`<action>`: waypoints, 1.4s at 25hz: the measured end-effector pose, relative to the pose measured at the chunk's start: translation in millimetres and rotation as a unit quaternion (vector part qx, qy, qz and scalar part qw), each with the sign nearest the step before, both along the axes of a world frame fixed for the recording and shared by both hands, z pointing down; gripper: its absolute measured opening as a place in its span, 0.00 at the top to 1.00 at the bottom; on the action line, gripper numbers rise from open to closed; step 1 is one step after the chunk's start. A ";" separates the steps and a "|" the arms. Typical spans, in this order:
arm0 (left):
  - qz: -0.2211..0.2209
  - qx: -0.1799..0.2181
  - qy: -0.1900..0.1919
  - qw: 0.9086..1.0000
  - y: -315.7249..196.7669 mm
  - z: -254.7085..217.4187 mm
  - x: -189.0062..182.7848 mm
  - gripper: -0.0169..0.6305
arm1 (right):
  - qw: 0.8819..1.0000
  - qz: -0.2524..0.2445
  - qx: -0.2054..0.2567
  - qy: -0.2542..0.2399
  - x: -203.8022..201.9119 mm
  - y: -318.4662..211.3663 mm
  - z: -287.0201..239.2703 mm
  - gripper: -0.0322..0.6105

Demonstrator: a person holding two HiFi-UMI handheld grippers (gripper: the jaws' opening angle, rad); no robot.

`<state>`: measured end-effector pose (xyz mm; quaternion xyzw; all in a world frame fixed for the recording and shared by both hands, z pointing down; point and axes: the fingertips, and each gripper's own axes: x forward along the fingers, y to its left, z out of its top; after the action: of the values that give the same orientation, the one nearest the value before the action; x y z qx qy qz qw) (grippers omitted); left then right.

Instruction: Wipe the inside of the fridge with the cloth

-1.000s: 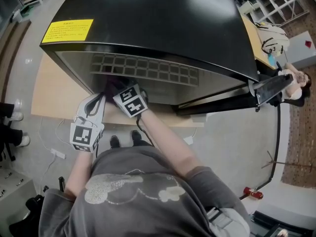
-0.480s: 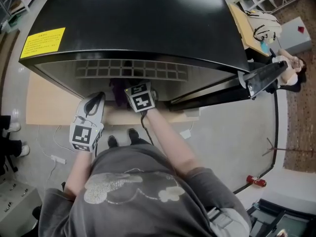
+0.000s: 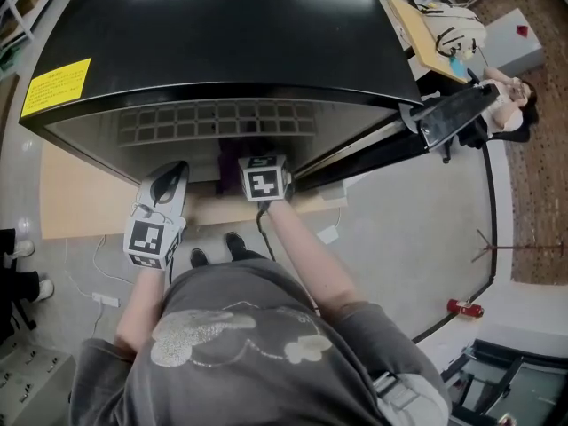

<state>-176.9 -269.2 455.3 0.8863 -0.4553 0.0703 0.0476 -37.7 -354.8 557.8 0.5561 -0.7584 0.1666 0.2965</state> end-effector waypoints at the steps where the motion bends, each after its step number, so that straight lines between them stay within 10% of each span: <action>1: 0.004 0.006 0.002 1.000 -1.2 -5.5 3.1 0.95 | 1.000 0.005 0.008 -0.014 -0.7 -0.5 -5.0 0.82; 8: 0.031 0.035 0.013 0.999 -4.5 -34.9 19.0 0.95 | 0.993 0.042 0.106 -0.040 6.2 -20.3 -61.7 0.82; 35: 0.101 0.003 0.027 0.995 69.7 -17.9 25.0 0.95 | 0.981 0.133 0.135 -0.049 49.1 122.7 -65.9 0.82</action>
<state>-151.9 -199.5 437.4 0.9295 -0.3621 0.0491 0.0502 11.4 -232.1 492.0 0.6780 -0.7068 0.1275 0.1562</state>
